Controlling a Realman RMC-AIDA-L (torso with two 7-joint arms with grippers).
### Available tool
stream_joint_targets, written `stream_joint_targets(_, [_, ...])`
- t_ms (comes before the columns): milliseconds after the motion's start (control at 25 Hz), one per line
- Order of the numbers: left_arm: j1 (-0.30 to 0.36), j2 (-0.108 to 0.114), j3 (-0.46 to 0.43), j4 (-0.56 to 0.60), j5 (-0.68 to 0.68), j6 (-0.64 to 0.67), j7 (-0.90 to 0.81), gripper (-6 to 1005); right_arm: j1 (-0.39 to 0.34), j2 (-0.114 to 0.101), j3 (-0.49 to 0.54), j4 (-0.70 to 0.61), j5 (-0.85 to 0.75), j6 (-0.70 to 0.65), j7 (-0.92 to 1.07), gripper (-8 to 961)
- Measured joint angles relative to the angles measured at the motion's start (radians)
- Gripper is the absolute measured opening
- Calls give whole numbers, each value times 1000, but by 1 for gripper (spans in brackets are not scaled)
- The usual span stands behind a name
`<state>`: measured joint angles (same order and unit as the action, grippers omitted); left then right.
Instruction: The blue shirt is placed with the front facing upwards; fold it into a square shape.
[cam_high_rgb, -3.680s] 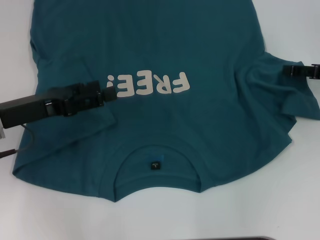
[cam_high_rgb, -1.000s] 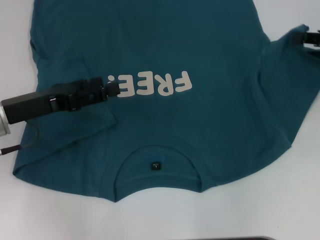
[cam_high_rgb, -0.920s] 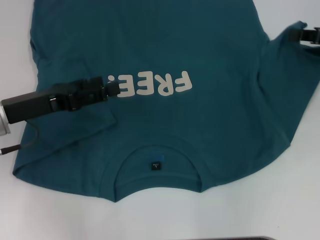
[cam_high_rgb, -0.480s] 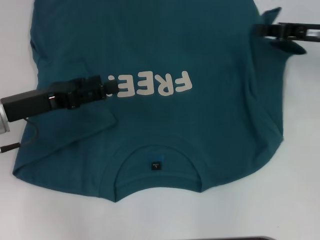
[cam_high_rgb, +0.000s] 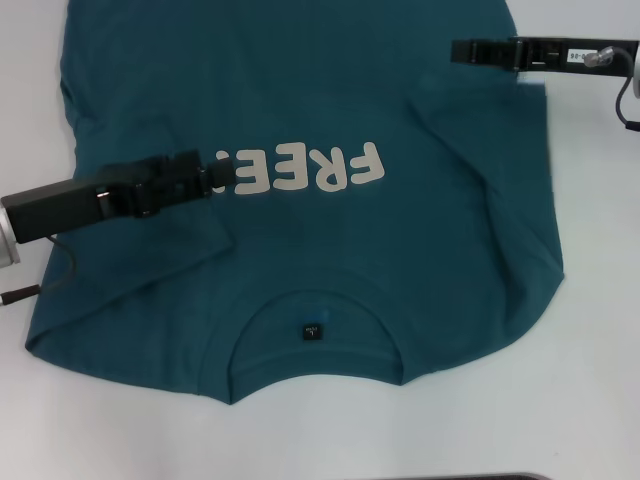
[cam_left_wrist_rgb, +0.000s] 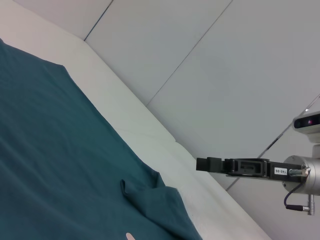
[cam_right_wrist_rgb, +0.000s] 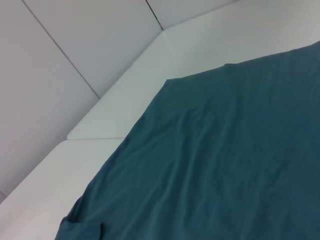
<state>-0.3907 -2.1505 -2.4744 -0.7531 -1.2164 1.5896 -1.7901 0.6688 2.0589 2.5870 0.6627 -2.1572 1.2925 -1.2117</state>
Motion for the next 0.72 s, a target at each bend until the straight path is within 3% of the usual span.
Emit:
stream_joint_targets(80, [0, 0, 0, 0, 0, 0, 0, 877, 3, 1, -1, 0, 0, -4, 0, 201])
stream_joint_targets(280, [-1, 0, 0, 0, 0, -4, 0, 877, -3, -3, -2, 0, -2, -39, 3, 443])
stream_joint_targets(520, [-1, 0, 0, 1, -1, -11, 0, 878, -50, -23, 1, 1, -13, -81, 21, 590])
stream_joint_targets(720, [0, 0, 0, 9, -2, -13, 0, 877, -90, -37, 5, 7, -13, -139, 40, 586])
